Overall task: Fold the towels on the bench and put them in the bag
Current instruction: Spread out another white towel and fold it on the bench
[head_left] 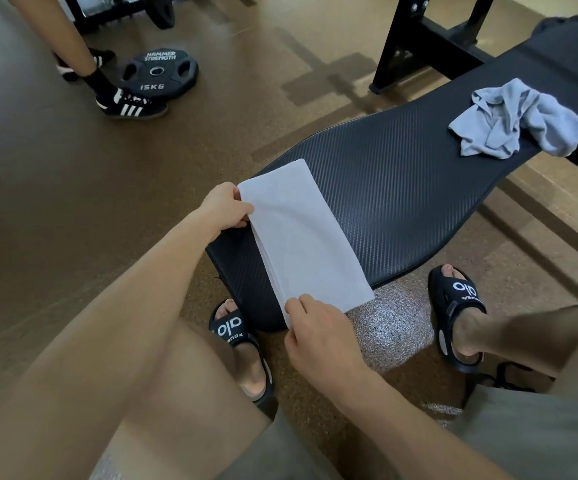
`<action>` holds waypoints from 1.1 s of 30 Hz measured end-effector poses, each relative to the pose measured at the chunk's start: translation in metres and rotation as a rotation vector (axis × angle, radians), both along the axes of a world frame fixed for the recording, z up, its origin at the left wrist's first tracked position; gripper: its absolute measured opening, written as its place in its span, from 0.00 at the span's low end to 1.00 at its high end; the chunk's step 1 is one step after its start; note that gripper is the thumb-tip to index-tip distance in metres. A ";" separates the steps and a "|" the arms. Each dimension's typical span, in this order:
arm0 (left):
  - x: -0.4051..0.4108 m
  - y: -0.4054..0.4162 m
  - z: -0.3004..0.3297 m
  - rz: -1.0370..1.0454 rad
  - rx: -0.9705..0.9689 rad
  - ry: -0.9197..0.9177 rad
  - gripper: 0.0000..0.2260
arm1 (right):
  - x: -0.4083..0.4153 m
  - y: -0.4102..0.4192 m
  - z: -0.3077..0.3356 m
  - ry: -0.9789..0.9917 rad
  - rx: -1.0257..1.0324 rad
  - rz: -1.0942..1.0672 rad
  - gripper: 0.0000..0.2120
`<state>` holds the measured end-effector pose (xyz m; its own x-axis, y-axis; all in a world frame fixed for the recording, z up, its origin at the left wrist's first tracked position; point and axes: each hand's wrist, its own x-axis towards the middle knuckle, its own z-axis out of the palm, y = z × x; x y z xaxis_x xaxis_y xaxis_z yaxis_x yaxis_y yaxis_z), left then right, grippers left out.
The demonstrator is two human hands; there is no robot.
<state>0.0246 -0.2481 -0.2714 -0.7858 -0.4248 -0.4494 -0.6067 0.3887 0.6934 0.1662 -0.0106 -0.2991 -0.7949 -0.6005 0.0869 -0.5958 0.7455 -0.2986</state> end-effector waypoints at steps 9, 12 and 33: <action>-0.001 -0.003 -0.003 -0.058 -0.056 -0.026 0.12 | 0.000 0.001 -0.003 0.006 -0.003 0.024 0.13; 0.002 0.000 0.000 -0.084 -0.084 -0.037 0.15 | 0.000 -0.001 -0.002 0.039 -0.014 0.000 0.13; 0.006 0.017 0.015 -0.216 -0.191 -0.114 0.25 | -0.004 -0.019 0.006 0.034 0.032 -0.132 0.21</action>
<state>0.0303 -0.2308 -0.2569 -0.8161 -0.3388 -0.4682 -0.5658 0.6335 0.5278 0.1627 -0.0295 -0.2928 -0.8643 -0.4934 0.0974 -0.5008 0.8271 -0.2551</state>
